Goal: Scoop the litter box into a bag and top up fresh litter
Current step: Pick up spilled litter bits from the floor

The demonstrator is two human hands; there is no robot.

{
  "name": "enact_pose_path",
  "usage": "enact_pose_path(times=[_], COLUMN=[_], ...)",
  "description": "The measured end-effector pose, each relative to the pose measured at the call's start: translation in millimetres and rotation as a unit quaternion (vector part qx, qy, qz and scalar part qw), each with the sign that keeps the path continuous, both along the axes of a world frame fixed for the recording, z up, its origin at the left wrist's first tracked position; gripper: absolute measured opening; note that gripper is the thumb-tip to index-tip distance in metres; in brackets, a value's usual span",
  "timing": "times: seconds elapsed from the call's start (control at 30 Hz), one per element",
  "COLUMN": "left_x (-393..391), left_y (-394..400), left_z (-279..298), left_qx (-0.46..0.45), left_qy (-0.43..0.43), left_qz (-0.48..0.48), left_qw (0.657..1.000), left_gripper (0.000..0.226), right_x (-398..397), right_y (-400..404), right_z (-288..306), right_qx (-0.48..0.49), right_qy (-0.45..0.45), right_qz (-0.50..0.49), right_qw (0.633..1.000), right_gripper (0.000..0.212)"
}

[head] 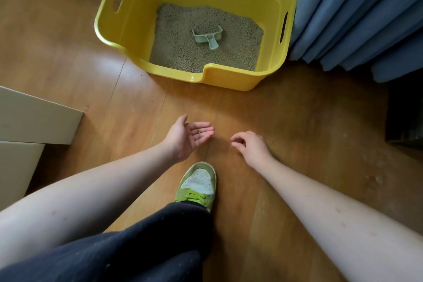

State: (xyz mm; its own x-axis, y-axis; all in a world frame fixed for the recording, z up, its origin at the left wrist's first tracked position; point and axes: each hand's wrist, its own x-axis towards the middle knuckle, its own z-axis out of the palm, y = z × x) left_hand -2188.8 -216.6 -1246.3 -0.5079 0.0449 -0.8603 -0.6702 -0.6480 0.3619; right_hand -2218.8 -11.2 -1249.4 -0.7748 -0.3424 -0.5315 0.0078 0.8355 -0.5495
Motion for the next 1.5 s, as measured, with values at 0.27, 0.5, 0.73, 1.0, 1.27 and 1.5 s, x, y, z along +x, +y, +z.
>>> enact_pose_path(times=[0.27,0.5,0.73,1.0,1.27,1.5], left_x=[57.2,58.9,50.8,43.8,73.3,111.1], left_y=[-7.0,-13.3,2.1,-2.1,-52.7,-88.8], left_z=[-0.6,5.7,5.5,15.5,25.7,20.4], left_qx=[0.030,0.032,0.042,0.029,-0.035,-0.063], left_qy=[-0.023,-0.014,-0.019,0.001,0.001,-0.024], left_qz=[0.023,0.037,0.039,0.100,0.115,0.170], left_qw=[0.999,0.999,0.998,0.995,0.993,0.983], left_gripper=[0.072,0.071,0.070,0.052,0.065,0.062], right_x=[26.8,28.5,21.9,28.8,17.9,19.6], right_y=[-5.9,-9.6,-34.0,-91.3,-119.2,-145.3], right_z=[-20.1,-25.1,-0.9,23.9,16.0,-11.6], right_qx=[0.023,0.037,-0.045,-0.101,-0.102,-0.040], right_qy=[0.086,0.113,0.101,0.152,0.166,0.106], right_qz=[-0.021,-0.026,-0.040,0.111,0.037,0.102], right_qw=[0.996,0.993,0.993,0.977,0.980,0.988], right_gripper=[0.012,0.008,0.007,0.013,0.017,0.026])
